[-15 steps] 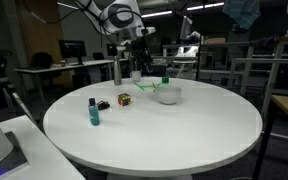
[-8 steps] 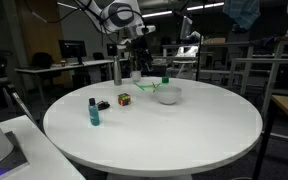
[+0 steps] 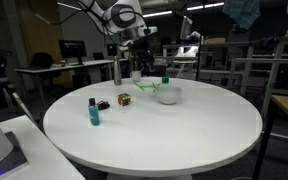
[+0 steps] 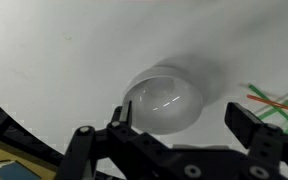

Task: Move the bowl to the left

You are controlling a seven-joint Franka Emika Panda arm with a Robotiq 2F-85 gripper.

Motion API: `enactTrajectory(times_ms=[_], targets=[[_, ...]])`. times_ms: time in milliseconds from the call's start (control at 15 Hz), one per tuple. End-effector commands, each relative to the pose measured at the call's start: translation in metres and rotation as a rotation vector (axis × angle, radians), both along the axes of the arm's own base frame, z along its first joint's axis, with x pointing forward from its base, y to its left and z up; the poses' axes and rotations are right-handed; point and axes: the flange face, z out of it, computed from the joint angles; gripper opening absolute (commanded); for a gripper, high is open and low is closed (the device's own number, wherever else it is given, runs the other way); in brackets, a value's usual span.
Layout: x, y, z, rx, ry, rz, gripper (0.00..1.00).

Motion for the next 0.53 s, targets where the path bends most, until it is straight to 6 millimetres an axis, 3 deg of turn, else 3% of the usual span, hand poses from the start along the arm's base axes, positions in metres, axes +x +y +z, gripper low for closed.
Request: enactTrajectory(times_ms=[0,467], targets=[[0.024,-0.006,-0.002,-0.002,-0.006,-0.006,1.00],[0.044,-0.002,-0.018,0.097,0.098,0.256,1.00]])
